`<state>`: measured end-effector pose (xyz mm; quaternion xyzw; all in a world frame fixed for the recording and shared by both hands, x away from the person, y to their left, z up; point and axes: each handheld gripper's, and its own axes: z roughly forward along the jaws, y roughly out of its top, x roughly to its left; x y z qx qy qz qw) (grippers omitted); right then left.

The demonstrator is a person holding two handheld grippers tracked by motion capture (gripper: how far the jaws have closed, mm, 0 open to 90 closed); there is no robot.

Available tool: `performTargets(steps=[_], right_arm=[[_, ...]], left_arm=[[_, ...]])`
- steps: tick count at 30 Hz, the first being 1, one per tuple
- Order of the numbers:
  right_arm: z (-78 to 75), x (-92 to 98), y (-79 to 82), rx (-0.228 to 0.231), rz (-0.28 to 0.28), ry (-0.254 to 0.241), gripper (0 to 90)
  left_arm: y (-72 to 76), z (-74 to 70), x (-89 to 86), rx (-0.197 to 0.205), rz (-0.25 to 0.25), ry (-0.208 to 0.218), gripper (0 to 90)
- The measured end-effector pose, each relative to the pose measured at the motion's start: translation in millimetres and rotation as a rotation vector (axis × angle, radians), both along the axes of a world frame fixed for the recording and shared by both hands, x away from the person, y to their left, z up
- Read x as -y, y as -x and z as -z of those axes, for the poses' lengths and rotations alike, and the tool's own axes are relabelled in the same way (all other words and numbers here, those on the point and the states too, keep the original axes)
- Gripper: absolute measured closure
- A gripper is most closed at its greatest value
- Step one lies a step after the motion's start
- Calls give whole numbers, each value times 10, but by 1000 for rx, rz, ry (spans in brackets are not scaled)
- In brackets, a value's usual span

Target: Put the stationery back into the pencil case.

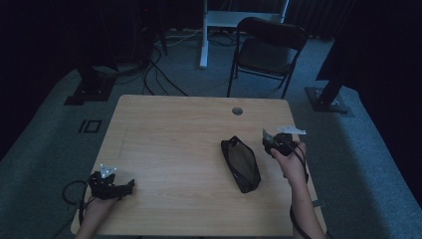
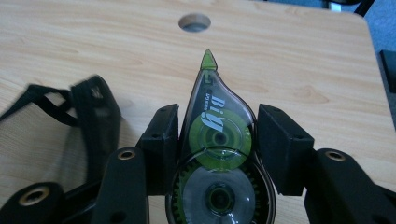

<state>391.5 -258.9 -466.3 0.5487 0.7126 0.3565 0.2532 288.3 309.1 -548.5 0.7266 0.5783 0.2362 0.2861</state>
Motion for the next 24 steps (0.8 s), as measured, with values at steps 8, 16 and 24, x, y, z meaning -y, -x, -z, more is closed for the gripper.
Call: performTargets(steps=[8, 16, 24], right_arm=[[-241, -250, 154, 16, -44, -29, 500], [-385, -444, 259, 43, -95, -13, 500], [-447, -622, 370, 45, -140, -27, 500]], left_arm=[[0, 0, 0, 0, 0, 0, 6], [0, 0, 0, 0, 0, 0, 6], [-1, 0, -1, 0, 0, 0, 6]])
